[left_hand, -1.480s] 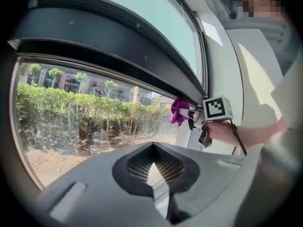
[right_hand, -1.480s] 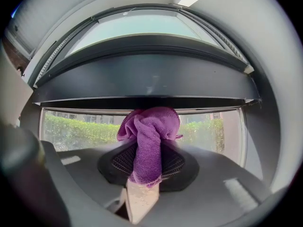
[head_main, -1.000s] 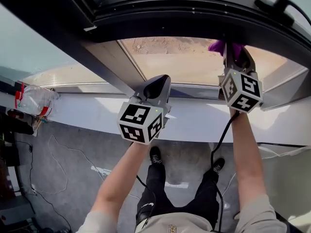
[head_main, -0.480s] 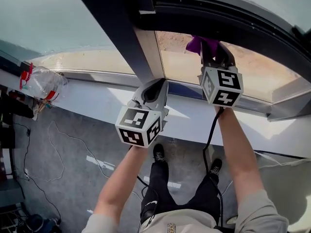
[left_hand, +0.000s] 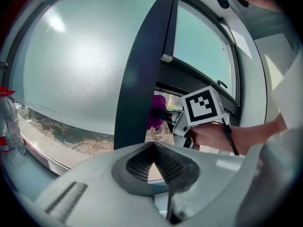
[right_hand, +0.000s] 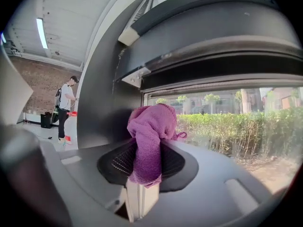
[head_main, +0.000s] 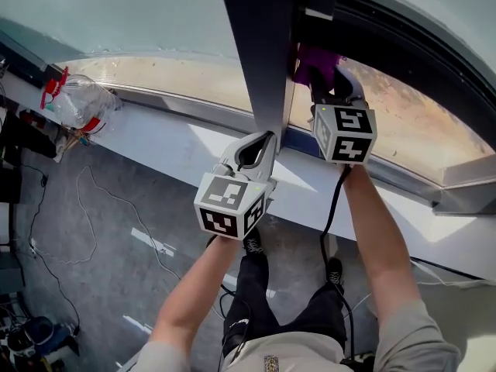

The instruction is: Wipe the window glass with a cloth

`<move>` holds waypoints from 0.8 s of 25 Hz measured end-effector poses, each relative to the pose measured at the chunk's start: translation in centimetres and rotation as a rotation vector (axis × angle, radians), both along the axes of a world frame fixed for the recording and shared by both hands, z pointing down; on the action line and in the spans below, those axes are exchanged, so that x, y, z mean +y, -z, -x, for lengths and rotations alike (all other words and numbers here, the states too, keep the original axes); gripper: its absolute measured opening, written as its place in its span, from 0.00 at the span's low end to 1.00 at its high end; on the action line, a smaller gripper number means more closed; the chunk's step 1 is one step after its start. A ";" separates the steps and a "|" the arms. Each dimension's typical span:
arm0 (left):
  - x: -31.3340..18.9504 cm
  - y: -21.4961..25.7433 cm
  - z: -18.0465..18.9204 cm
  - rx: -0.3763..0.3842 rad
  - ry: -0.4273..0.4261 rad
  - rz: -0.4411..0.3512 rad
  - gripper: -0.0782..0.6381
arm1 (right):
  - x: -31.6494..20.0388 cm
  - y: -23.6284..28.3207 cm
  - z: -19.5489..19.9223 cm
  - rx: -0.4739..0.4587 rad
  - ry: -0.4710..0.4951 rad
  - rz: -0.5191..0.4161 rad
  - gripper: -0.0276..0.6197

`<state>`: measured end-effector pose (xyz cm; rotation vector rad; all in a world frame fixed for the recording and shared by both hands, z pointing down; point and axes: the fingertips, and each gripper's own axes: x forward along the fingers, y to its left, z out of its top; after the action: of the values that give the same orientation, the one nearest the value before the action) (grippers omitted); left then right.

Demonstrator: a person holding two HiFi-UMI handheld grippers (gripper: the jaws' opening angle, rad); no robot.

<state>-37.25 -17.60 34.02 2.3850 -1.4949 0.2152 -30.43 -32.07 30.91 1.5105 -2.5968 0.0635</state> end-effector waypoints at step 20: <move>-0.5 -1.4 -11.5 0.018 -0.137 0.037 0.11 | 2.3 -2.7 -14.3 0.037 -0.170 0.020 0.24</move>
<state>-25.77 -18.14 35.47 2.4550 -1.3096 0.2492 -16.16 -29.80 33.57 1.7051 -2.4266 0.0783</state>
